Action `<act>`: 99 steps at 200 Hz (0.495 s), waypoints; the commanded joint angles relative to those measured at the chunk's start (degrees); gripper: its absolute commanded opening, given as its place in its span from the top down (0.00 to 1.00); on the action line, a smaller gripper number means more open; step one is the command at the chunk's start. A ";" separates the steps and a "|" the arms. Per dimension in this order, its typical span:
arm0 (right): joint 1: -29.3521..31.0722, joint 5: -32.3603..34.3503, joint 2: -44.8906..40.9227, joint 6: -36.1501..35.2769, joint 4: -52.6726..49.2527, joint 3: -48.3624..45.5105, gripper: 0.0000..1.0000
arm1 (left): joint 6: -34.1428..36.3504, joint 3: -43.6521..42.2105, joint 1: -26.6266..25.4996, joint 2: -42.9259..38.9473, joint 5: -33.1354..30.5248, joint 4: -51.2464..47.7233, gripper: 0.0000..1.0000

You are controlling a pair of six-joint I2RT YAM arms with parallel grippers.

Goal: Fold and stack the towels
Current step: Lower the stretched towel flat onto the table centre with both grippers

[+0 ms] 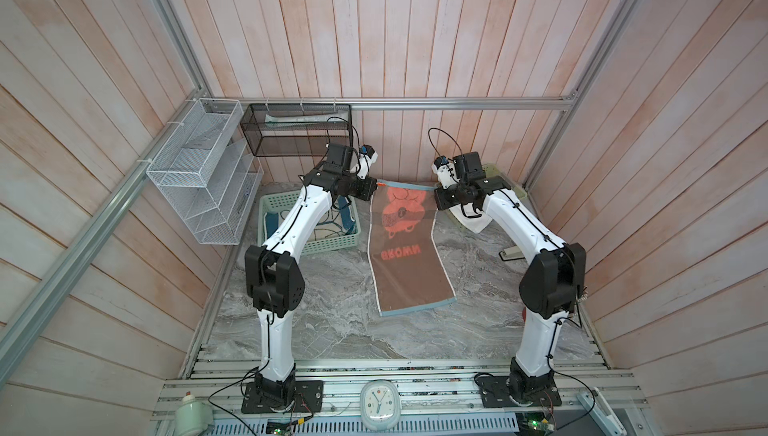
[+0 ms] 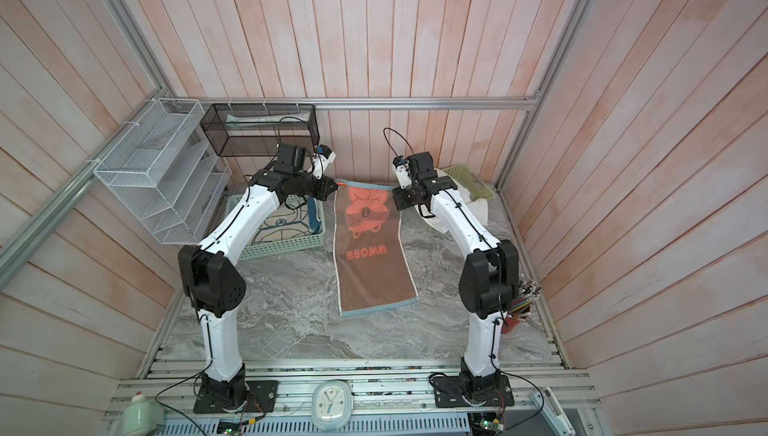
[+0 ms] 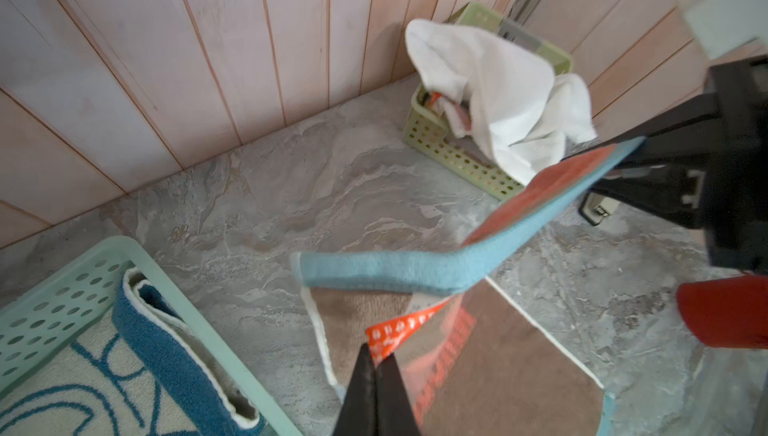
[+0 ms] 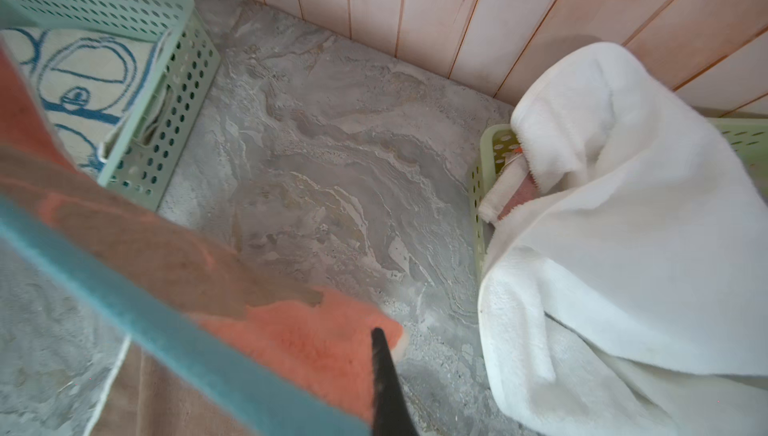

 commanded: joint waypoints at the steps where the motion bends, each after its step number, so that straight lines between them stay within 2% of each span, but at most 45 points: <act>1: -1.75 5.77 1.23 -0.98 -0.79 2.17 1.00 | 2.47 -2.93 1.32 0.05 -2.77 5.84 1.00; 18: -1.73 6.56 0.85 -1.07 -0.70 0.21 1.00 | 2.62 -9.29 1.33 -2.03 -4.00 10.06 1.00; 43: -1.49 6.44 -2.64 -0.64 1.26 -6.05 1.00 | 1.23 -23.29 0.99 -9.01 -4.60 18.15 1.00; 95: 0.94 3.66 -14.27 3.60 6.37 -30.08 1.00 | -5.48 -53.65 -2.85 -24.12 -3.35 33.26 1.00; 99: 1.26 3.05 -15.00 4.24 6.79 -32.16 0.98 | -6.18 -55.44 -3.21 -24.78 -3.31 33.88 1.00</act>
